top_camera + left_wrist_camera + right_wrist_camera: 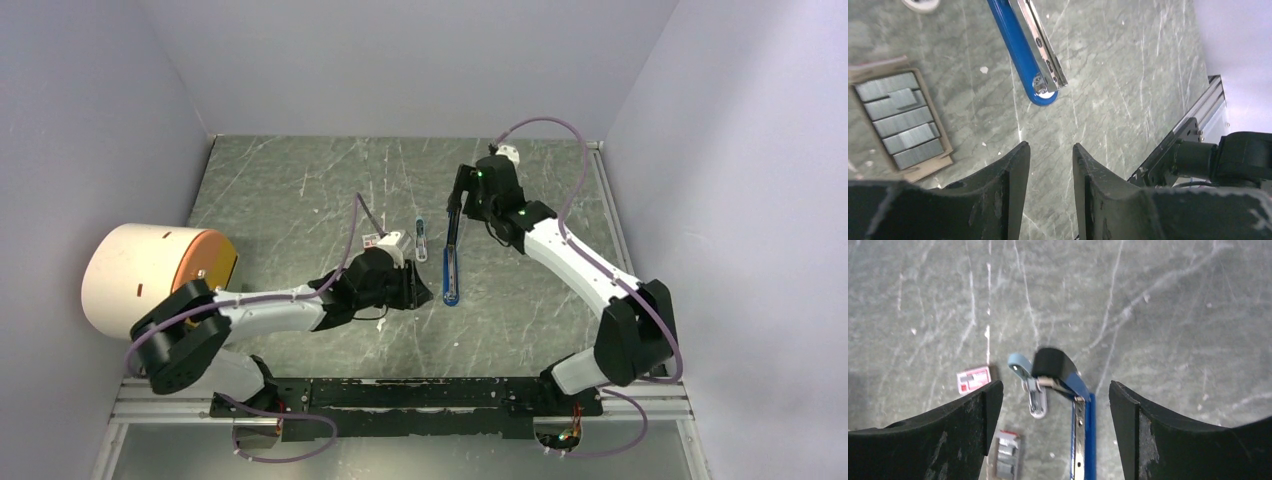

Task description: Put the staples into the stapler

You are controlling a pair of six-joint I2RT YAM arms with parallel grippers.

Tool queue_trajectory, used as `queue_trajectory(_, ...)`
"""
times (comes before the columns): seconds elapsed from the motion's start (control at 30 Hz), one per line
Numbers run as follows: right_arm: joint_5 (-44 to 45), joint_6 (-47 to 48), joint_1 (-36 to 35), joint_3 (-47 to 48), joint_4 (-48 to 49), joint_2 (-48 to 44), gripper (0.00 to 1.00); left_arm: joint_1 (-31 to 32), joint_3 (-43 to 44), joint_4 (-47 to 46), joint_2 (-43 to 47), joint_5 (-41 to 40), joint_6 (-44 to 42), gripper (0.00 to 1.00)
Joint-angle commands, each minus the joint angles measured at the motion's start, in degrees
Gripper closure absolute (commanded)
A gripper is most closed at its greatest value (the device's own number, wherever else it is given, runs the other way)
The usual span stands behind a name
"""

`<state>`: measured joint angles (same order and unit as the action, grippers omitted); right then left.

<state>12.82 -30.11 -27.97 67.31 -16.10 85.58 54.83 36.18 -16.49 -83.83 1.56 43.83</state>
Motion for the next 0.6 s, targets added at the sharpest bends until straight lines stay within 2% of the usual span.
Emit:
queue_trajectory(0.0,0.5,1.25,-1.63,-6.03,-3.88,-3.83,0.18,0.2,0.03,5.25,6.54,-6.95,-2.7,0.58)
queue_trajectory(0.13,3.29,-0.73,-5.22,-9.73,-4.63,-5.66,0.2,0.24,0.26,9.66,13.19,-11.67,-3.52,0.58)
queue_trajectory(0.23,5.06,-3.15,-6.84,-11.44,-3.85,-4.78,0.26,0.21,0.53,13.0,17.67,-15.26,-3.61,0.57)
queue_trajectory(0.5,11.59,-3.3,-7.29,-10.09,4.48,1.64,0.54,0.2,-2.63,18.31,25.69,-18.44,-1.26,0.57)
queue_trajectory(0.57,13.03,-3.65,-7.28,-8.17,3.97,3.51,0.57,0.24,-4.12,18.57,27.6,-18.42,0.01,0.57)
